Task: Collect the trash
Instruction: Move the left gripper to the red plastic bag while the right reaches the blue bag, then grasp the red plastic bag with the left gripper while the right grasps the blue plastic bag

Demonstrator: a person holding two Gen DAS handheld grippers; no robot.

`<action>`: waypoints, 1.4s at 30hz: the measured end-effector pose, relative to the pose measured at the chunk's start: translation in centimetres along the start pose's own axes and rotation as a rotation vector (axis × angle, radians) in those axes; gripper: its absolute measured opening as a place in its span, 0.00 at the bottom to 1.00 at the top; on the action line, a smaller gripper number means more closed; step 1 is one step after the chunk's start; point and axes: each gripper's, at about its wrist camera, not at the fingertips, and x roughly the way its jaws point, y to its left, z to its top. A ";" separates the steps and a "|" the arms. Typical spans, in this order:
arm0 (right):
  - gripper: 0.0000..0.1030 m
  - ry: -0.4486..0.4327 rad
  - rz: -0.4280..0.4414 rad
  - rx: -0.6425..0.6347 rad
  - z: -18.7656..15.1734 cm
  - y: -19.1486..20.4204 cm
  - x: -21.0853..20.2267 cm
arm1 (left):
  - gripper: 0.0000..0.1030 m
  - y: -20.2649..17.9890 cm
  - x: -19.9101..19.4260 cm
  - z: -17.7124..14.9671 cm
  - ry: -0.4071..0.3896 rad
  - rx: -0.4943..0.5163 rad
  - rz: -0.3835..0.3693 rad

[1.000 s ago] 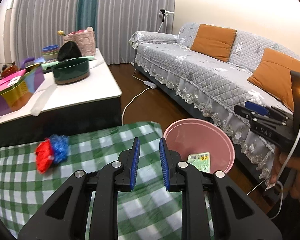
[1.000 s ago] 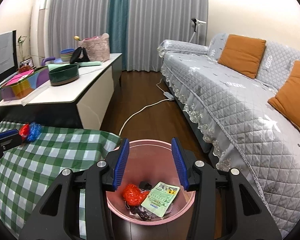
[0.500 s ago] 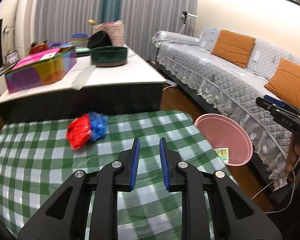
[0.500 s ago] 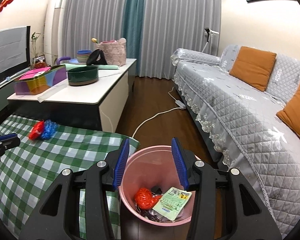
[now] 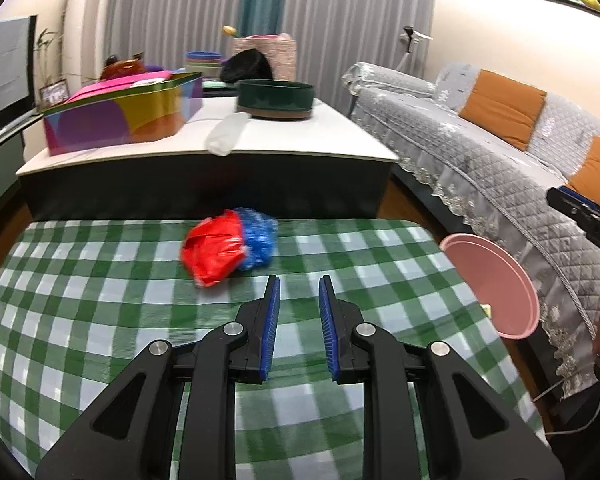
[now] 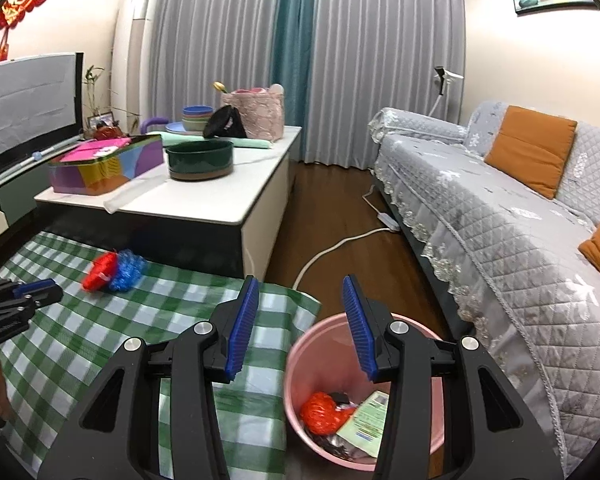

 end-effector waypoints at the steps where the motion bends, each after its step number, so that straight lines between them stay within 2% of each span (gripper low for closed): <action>1: 0.43 0.000 0.009 -0.002 0.1 0.3 0.2 | 0.20 0.6 0.1 0.0 0.000 -0.014 0.010; 11: 0.41 0.025 0.123 0.023 0.8 3.1 2.3 | 0.20 5.7 2.0 0.1 0.011 -0.125 0.082; 16: 0.40 0.060 0.203 0.078 0.8 4.0 3.9 | 0.21 6.2 3.2 0.7 0.006 -0.118 0.091; 20: 0.40 0.081 0.235 0.082 0.7 4.6 5.0 | 0.49 6.0 5.3 1.3 0.024 -0.093 0.096; 22: 0.40 0.091 0.254 0.087 0.7 4.7 5.3 | 0.54 6.2 6.2 1.7 0.036 -0.106 0.087; 24: 0.40 0.101 0.271 0.091 0.7 4.8 5.7 | 0.65 6.2 7.3 2.0 0.058 -0.114 0.084; 36: 0.40 0.177 0.380 0.083 0.6 8.6 10.2 | 0.66 6.4 11.4 2.2 0.152 -0.131 0.120; 40: 0.40 0.206 0.410 0.110 0.7 10.2 12.3 | 0.66 7.1 11.9 1.9 0.170 -0.159 0.106; 42: 0.40 0.225 0.423 0.122 0.6 11.1 13.3 | 0.62 7.4 11.9 1.9 0.170 -0.166 0.101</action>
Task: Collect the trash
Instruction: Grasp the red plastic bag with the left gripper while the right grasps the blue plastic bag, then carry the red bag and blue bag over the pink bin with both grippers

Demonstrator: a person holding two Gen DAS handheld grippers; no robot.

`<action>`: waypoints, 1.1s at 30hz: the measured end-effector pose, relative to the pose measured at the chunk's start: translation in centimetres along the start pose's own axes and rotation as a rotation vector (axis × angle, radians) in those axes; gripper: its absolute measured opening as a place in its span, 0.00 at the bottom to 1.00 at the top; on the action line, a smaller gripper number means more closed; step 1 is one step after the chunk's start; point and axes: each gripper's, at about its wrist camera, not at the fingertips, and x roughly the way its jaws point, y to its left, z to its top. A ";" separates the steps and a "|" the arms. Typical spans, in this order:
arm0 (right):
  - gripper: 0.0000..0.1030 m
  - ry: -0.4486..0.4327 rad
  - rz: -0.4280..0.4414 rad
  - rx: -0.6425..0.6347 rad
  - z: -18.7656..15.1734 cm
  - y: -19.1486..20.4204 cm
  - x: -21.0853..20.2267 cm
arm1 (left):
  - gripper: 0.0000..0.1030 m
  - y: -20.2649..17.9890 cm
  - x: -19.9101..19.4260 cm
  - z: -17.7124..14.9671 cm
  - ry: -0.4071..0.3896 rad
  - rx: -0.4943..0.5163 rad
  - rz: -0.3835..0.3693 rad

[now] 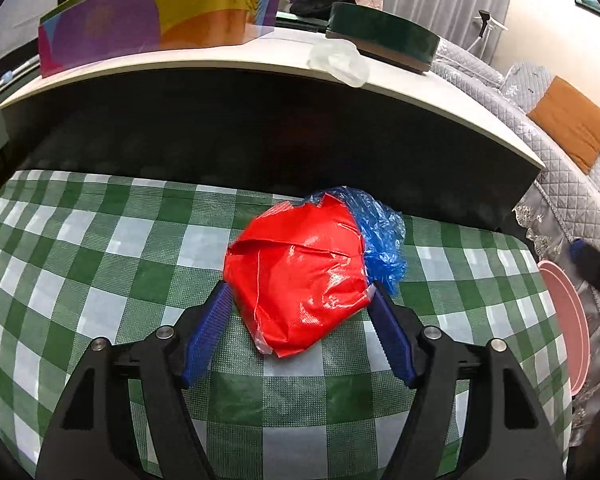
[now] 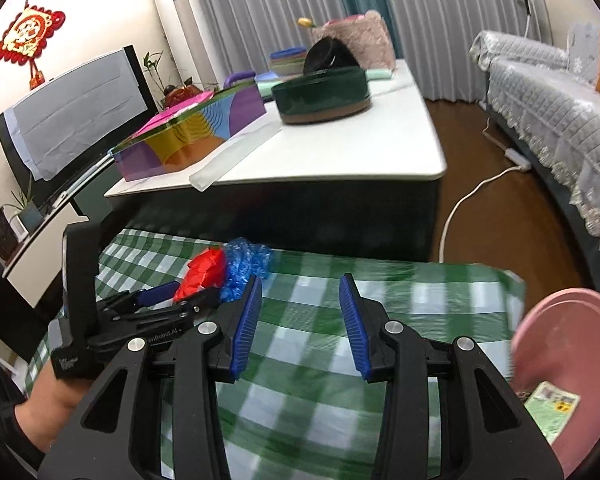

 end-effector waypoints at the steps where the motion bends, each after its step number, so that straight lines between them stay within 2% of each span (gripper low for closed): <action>1: 0.40 0.008 0.004 0.003 0.0 0.2 0.6 | 0.61 0.1 0.0 0.1 0.001 -0.003 -0.002; 5: 0.40 0.052 0.025 0.016 -0.1 1.1 3.4 | 0.55 1.2 -0.7 0.1 -0.019 -0.042 -0.014; 16: 0.39 0.179 0.082 0.017 0.0 3.6 10.3 | 0.54 3.9 -2.2 0.5 -0.061 -0.132 0.009; 18: 0.25 0.198 0.092 -0.001 -0.1 4.0 10.9 | 0.54 4.1 -2.3 0.7 -0.065 -0.138 0.011; 19: 0.09 0.202 0.091 -0.011 -0.2 4.2 11.1 | 0.54 4.2 -2.4 0.8 -0.067 -0.141 0.012; 22: 0.03 0.194 0.097 -0.017 -0.4 4.4 10.5 | 0.54 4.1 -2.8 0.7 -0.074 -0.142 0.014; 33: 0.03 0.113 0.052 -0.054 -0.8 3.8 3.5 | 0.54 2.4 -5.7 0.3 -0.108 -0.089 0.007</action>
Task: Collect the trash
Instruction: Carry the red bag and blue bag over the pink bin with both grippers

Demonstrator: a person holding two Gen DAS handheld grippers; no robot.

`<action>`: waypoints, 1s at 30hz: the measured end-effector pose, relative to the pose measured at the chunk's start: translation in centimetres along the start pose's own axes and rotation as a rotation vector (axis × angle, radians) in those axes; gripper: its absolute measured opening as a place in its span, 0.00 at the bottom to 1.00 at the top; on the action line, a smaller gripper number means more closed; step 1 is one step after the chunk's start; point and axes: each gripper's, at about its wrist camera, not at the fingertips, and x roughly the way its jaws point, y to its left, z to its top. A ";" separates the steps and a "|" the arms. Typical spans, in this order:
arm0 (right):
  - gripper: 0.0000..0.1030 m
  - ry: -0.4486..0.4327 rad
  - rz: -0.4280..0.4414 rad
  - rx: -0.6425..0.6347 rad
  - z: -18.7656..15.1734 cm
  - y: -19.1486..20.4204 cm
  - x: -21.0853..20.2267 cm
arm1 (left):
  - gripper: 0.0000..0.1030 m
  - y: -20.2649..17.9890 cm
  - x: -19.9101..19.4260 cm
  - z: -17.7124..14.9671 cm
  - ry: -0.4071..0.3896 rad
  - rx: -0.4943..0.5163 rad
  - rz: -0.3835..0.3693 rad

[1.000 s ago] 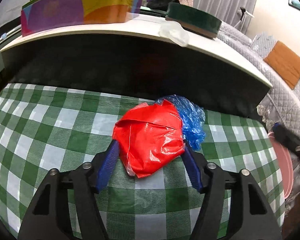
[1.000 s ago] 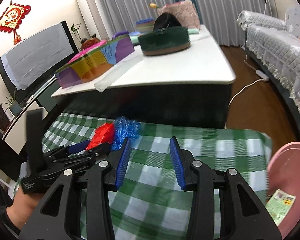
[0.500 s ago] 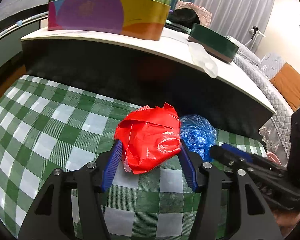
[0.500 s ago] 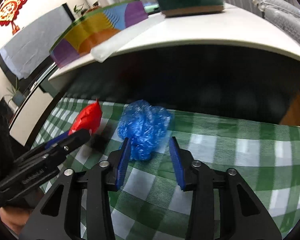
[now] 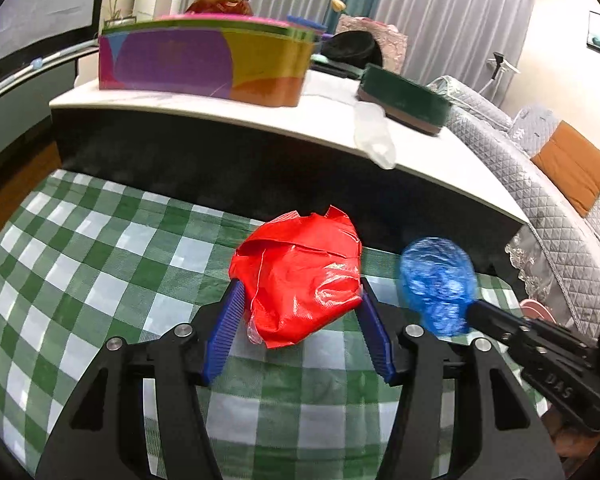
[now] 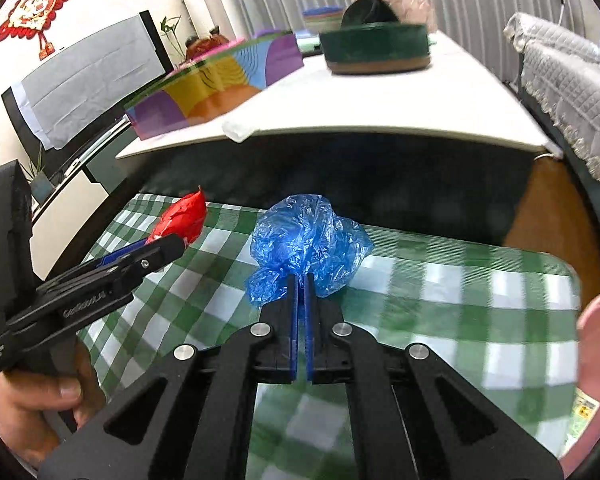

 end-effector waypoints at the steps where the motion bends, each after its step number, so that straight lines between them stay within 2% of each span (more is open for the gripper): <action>1: 0.03 -0.008 -0.009 -0.003 -0.2 -0.1 -0.9 | 0.54 -0.3 -0.5 -0.1 -0.005 0.009 -0.004; 24: 0.03 -0.211 -0.182 0.005 -4.2 -4.9 -20.6 | 0.54 -6.5 -9.4 -3.2 -0.098 0.166 -0.091; 30: 0.03 -0.259 -0.217 0.030 -5.2 -6.7 -23.5 | 0.54 -8.0 -10.6 -4.2 -0.118 0.194 -0.114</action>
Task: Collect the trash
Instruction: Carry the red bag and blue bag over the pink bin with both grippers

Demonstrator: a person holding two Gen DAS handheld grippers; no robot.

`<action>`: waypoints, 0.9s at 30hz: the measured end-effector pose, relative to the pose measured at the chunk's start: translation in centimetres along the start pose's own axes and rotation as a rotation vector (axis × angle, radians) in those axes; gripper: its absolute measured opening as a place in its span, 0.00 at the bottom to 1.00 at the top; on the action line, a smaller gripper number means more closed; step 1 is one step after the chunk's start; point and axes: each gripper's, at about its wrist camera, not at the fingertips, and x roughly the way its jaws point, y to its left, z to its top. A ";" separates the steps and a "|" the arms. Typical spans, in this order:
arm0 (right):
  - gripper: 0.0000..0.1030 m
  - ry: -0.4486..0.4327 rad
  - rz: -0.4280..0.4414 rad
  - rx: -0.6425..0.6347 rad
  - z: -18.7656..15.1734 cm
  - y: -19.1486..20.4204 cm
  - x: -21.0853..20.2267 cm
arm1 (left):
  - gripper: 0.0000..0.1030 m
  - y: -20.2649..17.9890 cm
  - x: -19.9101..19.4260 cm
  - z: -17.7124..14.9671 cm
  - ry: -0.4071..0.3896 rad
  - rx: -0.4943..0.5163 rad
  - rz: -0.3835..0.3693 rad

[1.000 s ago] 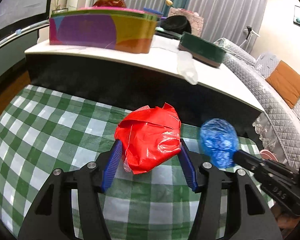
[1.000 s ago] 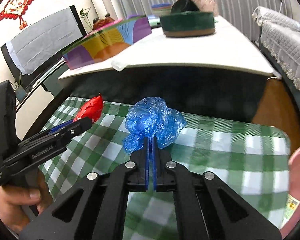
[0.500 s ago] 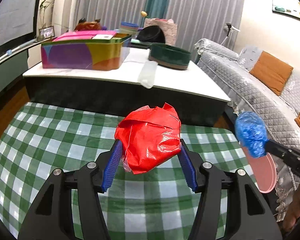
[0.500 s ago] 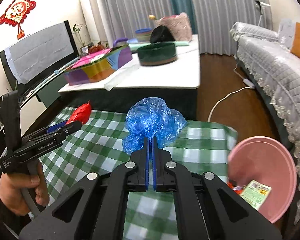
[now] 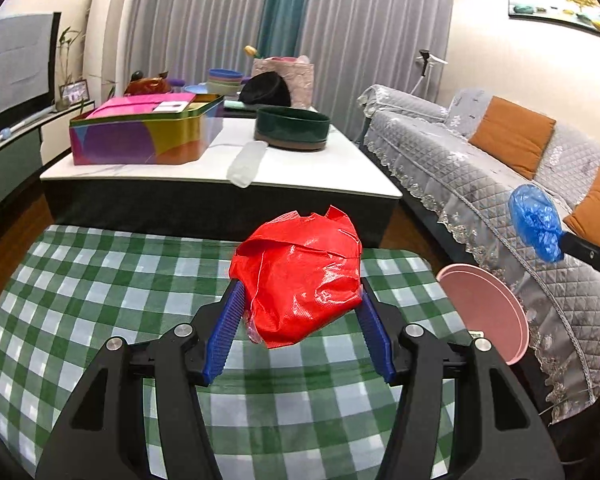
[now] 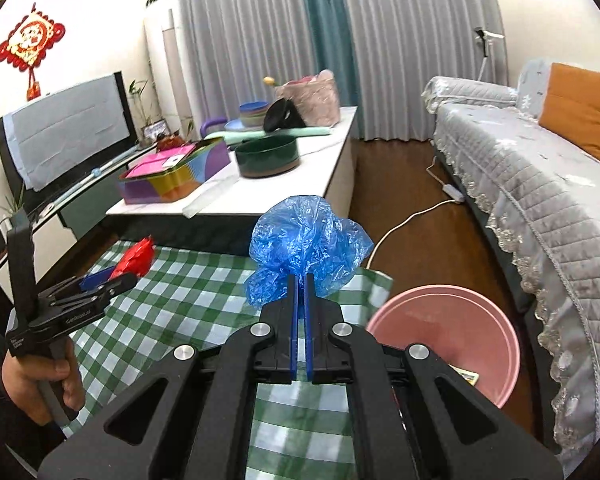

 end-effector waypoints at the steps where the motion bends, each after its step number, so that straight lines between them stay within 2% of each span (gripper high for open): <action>1: 0.03 -0.006 -0.007 0.002 -0.2 -0.3 -0.1 | 0.54 -0.3 -0.1 -0.1 -0.002 0.006 -0.003; 13: 0.03 -0.047 -0.159 0.035 -1.7 -4.6 -1.2 | 0.54 -3.4 0.2 -1.2 -0.002 0.069 -0.029; 27: 0.03 -0.061 -0.248 0.081 -1.5 -7.7 -1.7 | 0.54 -6.7 1.4 -1.5 -0.001 0.122 -0.091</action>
